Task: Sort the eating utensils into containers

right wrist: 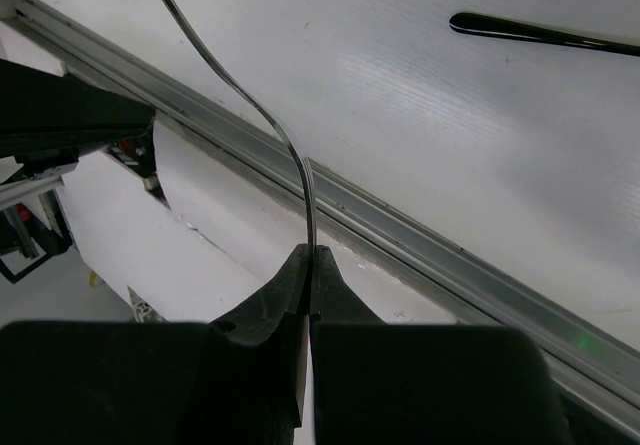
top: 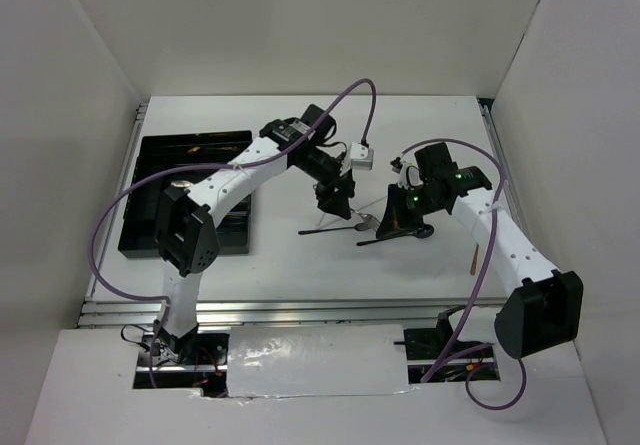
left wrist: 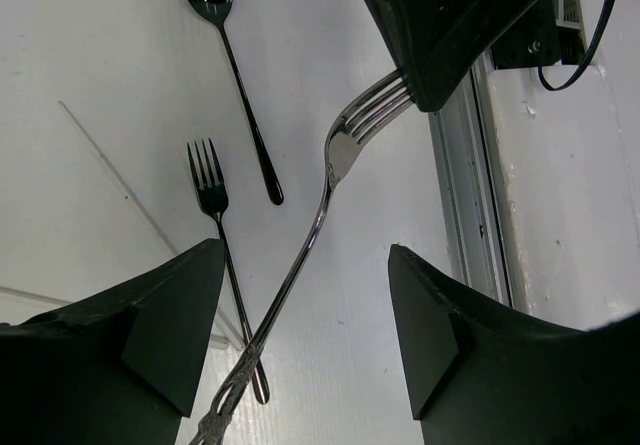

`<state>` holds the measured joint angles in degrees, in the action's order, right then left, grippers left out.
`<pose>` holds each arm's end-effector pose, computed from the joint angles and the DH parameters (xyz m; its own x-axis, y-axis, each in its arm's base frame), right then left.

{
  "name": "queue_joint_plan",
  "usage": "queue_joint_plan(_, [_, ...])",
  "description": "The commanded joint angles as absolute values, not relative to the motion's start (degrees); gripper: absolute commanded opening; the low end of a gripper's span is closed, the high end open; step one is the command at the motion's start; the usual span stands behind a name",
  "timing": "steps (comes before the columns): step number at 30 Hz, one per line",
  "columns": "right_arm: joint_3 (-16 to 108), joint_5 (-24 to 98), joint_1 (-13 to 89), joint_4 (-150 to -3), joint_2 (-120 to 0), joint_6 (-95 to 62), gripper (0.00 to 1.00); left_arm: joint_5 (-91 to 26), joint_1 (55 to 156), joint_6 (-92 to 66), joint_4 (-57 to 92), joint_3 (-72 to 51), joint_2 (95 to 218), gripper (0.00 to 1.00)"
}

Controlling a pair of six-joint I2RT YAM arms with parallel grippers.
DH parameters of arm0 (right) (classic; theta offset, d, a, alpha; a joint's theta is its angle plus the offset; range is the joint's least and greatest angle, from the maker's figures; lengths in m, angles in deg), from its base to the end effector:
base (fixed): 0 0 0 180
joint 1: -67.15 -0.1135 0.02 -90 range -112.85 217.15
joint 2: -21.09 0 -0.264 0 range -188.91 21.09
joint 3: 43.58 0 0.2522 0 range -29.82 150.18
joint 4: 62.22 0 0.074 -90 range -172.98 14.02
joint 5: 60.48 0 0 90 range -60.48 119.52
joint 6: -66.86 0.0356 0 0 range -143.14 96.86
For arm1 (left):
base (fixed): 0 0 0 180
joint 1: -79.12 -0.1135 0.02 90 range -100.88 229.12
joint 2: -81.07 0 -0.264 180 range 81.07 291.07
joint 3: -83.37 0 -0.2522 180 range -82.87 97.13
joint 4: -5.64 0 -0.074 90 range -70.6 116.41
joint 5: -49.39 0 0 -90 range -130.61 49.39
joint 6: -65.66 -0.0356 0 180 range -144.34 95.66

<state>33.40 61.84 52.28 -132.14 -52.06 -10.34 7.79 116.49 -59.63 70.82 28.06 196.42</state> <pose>0.2245 0.0793 0.2879 -0.9561 -0.0601 -0.2869 -0.2200 0.7942 0.5664 0.3309 -0.2862 0.3122 -0.1112 0.5675 -0.8158 0.9812 -0.0675 -0.1807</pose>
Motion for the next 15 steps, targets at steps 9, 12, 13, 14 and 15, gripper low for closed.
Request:
queue_joint_plan(9, [36.5,62.7,51.8,-133.8,-51.7,-11.8,0.00,4.0,117.4,-59.9,71.0,28.4,198.2,0.72])
queue_joint_plan(12, [36.6,62.4,51.8,-133.9,-51.8,-11.6,0.00,3.6,117.4,-60.1,71.9,28.9,198.9,0.66])
queue_joint_plan(13, [36.6,62.3,51.8,-133.9,-51.8,-11.7,0.00,3.6,117.4,-60.1,71.9,28.9,199.0,0.64])
queue_joint_plan(14, [36.6,62.2,51.8,-134.0,-51.7,-11.6,0.00,3.8,117.4,-59.9,71.8,28.8,199.2,0.63])
queue_joint_plan(15, [36.6,62.1,51.8,-134.1,-51.9,-11.6,0.00,3.9,117.4,-60.1,71.9,29.0,199.4,0.62])
